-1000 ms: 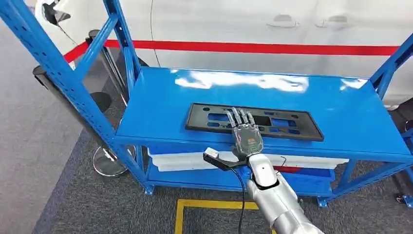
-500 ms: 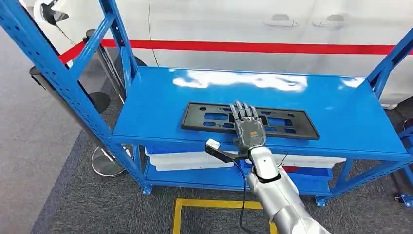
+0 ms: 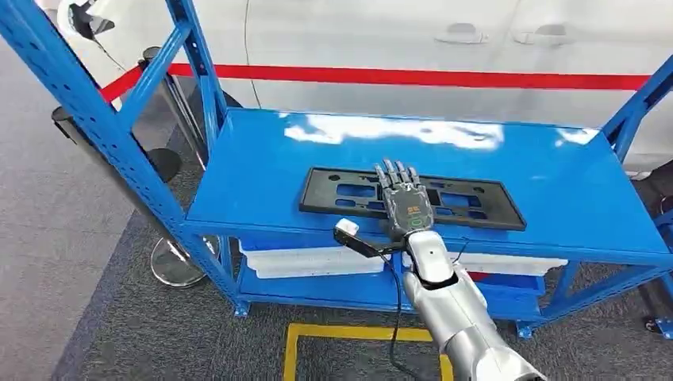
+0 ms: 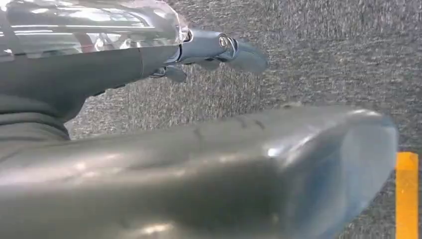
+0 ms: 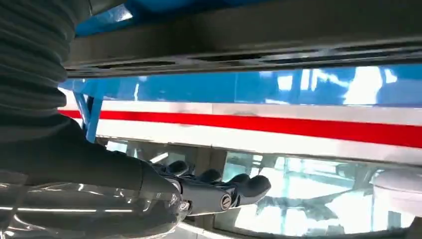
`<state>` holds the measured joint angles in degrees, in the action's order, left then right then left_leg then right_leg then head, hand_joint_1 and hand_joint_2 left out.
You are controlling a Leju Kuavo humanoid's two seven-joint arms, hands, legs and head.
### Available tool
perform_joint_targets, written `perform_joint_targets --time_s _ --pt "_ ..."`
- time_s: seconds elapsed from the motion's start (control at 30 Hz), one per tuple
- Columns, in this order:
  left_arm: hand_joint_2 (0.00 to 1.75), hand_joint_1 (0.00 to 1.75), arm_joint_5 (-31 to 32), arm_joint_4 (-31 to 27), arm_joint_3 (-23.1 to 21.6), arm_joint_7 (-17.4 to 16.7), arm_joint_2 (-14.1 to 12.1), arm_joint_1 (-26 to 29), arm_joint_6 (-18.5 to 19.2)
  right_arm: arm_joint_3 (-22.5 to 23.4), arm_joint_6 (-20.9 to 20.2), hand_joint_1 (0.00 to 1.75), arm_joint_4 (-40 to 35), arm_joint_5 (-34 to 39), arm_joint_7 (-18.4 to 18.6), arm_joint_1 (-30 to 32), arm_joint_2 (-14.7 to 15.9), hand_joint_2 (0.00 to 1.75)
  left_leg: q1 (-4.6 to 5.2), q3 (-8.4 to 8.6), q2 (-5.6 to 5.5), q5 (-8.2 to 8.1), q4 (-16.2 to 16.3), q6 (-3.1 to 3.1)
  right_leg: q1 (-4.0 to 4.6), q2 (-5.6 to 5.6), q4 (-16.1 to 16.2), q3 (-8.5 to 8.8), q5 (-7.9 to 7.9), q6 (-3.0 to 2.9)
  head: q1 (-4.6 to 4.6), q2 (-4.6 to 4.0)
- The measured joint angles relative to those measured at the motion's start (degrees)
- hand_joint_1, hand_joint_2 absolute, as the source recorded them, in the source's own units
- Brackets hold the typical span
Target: Take the parts from the cabinet and place them on the table.
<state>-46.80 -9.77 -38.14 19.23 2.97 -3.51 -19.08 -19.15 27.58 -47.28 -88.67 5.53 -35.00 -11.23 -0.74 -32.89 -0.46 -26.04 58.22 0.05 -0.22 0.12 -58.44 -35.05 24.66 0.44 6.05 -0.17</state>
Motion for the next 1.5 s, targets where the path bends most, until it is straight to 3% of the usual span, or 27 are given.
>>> perform_joint_targets --time_s 0.07,0.13,0.2,0.27,0.3,0.33,0.4,0.43,0.57,0.63,0.73,0.77,0.8,0.83,0.9,0.93,1.03,1.07,1.1,1.13,1.23,1.27,1.3,1.33,1.4,1.43,1.5 --pt "0.00 0.00 -0.1 0.0 0.0 0.0 0.0 0.0 0.0 0.0 0.1 1.68 0.7 0.0 1.2 -0.4 0.0 1.75 0.02 0.24 0.01 0.02 -0.4 -0.80 -0.14 0.05 0.4 0.10 -0.16 -0.79 0.00 0.00" --pt "0.00 0.00 -0.2 0.0 0.0 0.1 0.0 0.0 -0.2 -0.1 0.0 1.69 1.8 0.0 2.5 -1.3 -0.2 1.75 -0.12 -0.79 0.16 -1.82 2.1 -1.03 -0.52 -0.11 1.0 0.48 -0.41 -1.50 0.00 0.00" --pt "0.00 0.00 -0.6 0.0 -0.1 0.2 0.0 0.0 -0.2 -0.3 -0.9 1.75 4.2 0.0 4.0 -2.8 -0.3 1.75 -0.18 -5.40 0.14 -6.66 11.7 -1.26 -0.32 -0.21 0.9 0.48 -0.32 -1.90 0.00 0.00" --pt "0.00 0.00 -0.8 0.0 -0.1 0.0 0.0 0.1 -0.2 -0.5 -1.9 1.75 6.0 0.0 4.8 -3.4 -0.3 1.75 -0.18 -8.89 0.15 -8.43 18.5 -1.41 -0.08 -0.27 0.9 0.49 -0.24 -2.02 0.00 0.00" --pt "0.00 0.00 -0.9 0.0 0.0 -0.1 0.0 0.1 -0.3 -0.6 -2.2 1.75 6.9 0.0 5.1 -3.6 -0.3 1.75 -0.18 -8.77 0.15 -7.30 17.9 -1.34 0.01 -0.25 0.8 0.55 -0.20 -2.05 0.00 0.00" --pt "0.00 0.00 -1.2 0.0 0.0 -0.1 0.0 0.1 -0.3 -0.6 -2.4 1.75 7.5 0.0 5.1 -4.0 -0.3 1.75 -0.18 -7.33 0.16 -4.81 14.4 -1.22 0.03 -0.20 0.7 0.62 -0.12 -2.05 0.00 0.00" --pt "0.00 0.00 -1.7 0.0 0.0 -0.2 -0.1 0.1 -0.5 -0.6 -2.4 1.75 9.1 0.0 5.1 -5.0 -0.5 1.75 -0.17 -2.50 0.20 0.58 4.0 -0.80 0.04 -0.06 0.3 0.83 0.25 -1.74 0.00 0.00" --pt "0.00 0.00 -1.8 0.0 0.1 -0.2 -0.1 0.1 -0.6 -0.6 -2.4 1.75 9.8 0.0 5.1 -5.6 -0.6 1.75 0.09 -1.17 0.23 0.31 1.2 -0.55 0.38 -0.04 0.0 0.66 0.48 -1.44 0.00 0.00" --pt "0.00 0.00 -2.5 0.0 0.2 -0.9 0.0 0.1 -1.6 -0.9 -2.2 1.75 12.7 0.0 4.2 -7.1 -1.2 1.75 0.11 -1.22 0.10 0.61 0.6 0.52 0.50 0.03 0.0 0.37 0.26 -0.46 0.00 0.00" --pt "0.00 0.00 -2.7 0.0 0.3 -1.2 0.2 0.0 -2.0 -1.1 -2.1 1.75 13.5 0.0 4.0 -7.4 -1.5 1.75 -0.27 -0.97 0.20 0.97 0.0 1.16 0.24 0.01 -1.7 -0.31 1.88 0.24 0.00 0.00" --pt "0.00 0.00 -3.0 0.0 0.6 -1.4 0.3 0.0 -2.6 -1.2 -1.5 1.75 15.1 0.0 3.5 -7.7 -1.8 1.75 -0.25 -1.04 0.16 0.93 0.1 1.50 -0.17 -0.01 -14.7 -6.42 8.07 0.92 0.00 0.00" --pt "0.00 0.00 -3.1 0.0 0.7 -1.5 0.3 0.0 -2.7 -1.3 -1.2 1.75 15.7 0.0 3.2 -7.7 -1.9 1.75 -0.25 -1.03 0.12 0.93 0.1 1.49 -0.23 -0.03 -18.0 -8.14 8.76 1.02 0.00 0.00" --pt "0.00 0.00 -3.1 0.0 0.7 -1.5 0.4 0.1 -2.9 -1.4 -0.6 1.75 16.2 0.0 2.7 -7.8 -2.1 1.75 -0.26 -0.95 0.06 0.92 0.1 1.48 -0.36 -0.04 -18.1 -8.34 7.84 1.06 0.00 0.00" --pt "0.00 0.00 -3.3 0.0 0.7 -1.5 0.5 0.1 -3.1 -1.4 -0.1 1.75 16.6 0.0 2.3 -7.9 -2.2 1.75 -0.26 -0.83 -0.02 0.88 0.1 1.42 -0.48 -0.04 -15.2 -6.98 5.67 0.99 0.00 0.00" --pt "0.00 0.00 -3.6 0.0 0.8 -1.5 0.6 0.1 -3.3 -1.4 0.9 1.75 17.0 0.1 1.1 -8.3 -2.7 1.75 -0.26 -0.46 -0.07 0.69 0.1 1.14 -0.50 -0.05 -4.0 -1.37 0.32 0.56 0.00 0.00" --pt "0.00 0.00 -3.7 0.0 0.8 -1.5 0.7 0.0 -3.4 -1.4 1.3 1.75 17.1 0.2 0.3 -8.4 -2.9 1.75 -0.22 -0.42 -0.03 0.63 0.0 0.93 -0.41 -0.02 -0.2 0.44 0.32 0.27 0.00 0.00" --pt "0.00 0.00 -4.2 0.0 0.9 -1.4 0.9 0.0 -3.7 -0.7 3.0 1.75 17.0 4.3 -4.4 -7.9 -3.7 1.75 0.01 -0.63 0.02 0.59 0.0 -0.05 0.18 0.13 -0.1 0.20 0.25 -0.29 0.00 0.00" --pt "0.00 0.00 -4.3 0.0 0.9 -1.4 0.9 0.0 -3.9 -0.2 3.3 1.75 16.5 6.7 -6.6 -7.5 -4.0 1.75 -0.02 -0.47 0.03 0.71 -0.2 -0.47 0.23 0.19 0.1 0.20 0.16 -0.66 0.00 0.00" --pt "0.00 0.00 -4.4 0.0 1.0 -1.4 0.9 0.0 -4.1 0.4 3.2 1.75 15.2 10.0 -9.2 -7.0 -4.4 1.75 -0.06 -0.73 0.07 0.27 0.1 -0.81 -0.48 0.15 0.9 0.59 -0.29 -1.26 0.02 0.00" --pt "0.00 0.00 -4.8 0.0 1.0 -1.4 0.9 0.0 -4.3 1.0 2.5 1.75 12.6 15.5 -12.8 -6.3 -4.8 1.75 -0.15 -0.99 0.16 -0.82 1.5 -0.90 -0.26 0.15 1.1 0.88 -0.36 -1.62 0.00 0.00" --pt "0.00 0.00 -4.9 0.0 1.2 -1.5 0.9 0.1 -4.5 1.7 -1.1 1.75 3.5 31.1 -19.4 -4.0 -5.0 1.75 -0.29 -6.13 0.15 -7.13 13.6 -1.17 0.07 0.05 1.1 1.18 -0.12 -2.31 0.00 0.00" --pt "0.00 0.00 -5.0 0.0 1.2 -1.6 0.9 0.1 -4.5 2.1 -2.4 1.75 -1.3 37.4 -20.3 -2.8 -4.9 1.75 -0.29 -7.84 0.17 -8.37 17.3 -1.31 0.19 0.01 1.1 1.23 -0.08 -2.34 0.00 0.00" --pt "0.00 0.00 -5.0 0.0 1.1 -1.7 0.9 0.2 -4.5 2.3 -3.4 1.75 -4.5 41.0 -20.6 -1.9 -4.8 1.75 -0.34 -8.14 0.18 -8.06 18.1 -1.33 0.21 0.03 1.1 1.30 -0.07 -2.35 0.00 0.00" --pt "0.00 0.00 -5.0 0.0 1.1 -1.8 0.9 0.2 -4.5 2.3 -4.5 1.75 -8.4 44.5 -20.7 -0.9 -4.5 1.75 -0.37 -7.12 0.18 -6.49 16.1 -1.31 0.19 0.07 1.0 1.37 -0.07 -2.33 0.00 0.00" --pt "0.00 0.00 -5.1 0.0 1.1 -1.8 0.8 0.2 -4.5 2.4 -6.1 1.75 -16.4 49.9 -20.7 2.1 -3.4 1.75 -0.56 -1.73 0.28 -1.42 5.6 -1.23 0.05 0.15 0.7 1.40 0.11 -1.97 0.00 0.00" --pt "0.00 0.00 -5.2 0.0 1.1 -1.8 0.8 0.2 -4.5 2.4 -6.4 1.75 -19.6 51.7 -20.7 3.2 -3.0 1.75 -0.65 0.70 0.33 -0.48 0.6 -1.13 -0.01 0.14 0.3 1.26 0.28 -1.70 0.00 0.00" --pt "0.00 0.00 -5.3 0.0 1.1 -1.6 0.8 0.1 -4.4 2.9 -7.4 1.75 -27.0 56.0 -20.8 5.8 -1.8 1.75 -0.13 0.46 -0.01 -0.69 0.7 -0.32 0.28 0.24 -0.1 0.71 0.30 -0.90 0.02 0.00"
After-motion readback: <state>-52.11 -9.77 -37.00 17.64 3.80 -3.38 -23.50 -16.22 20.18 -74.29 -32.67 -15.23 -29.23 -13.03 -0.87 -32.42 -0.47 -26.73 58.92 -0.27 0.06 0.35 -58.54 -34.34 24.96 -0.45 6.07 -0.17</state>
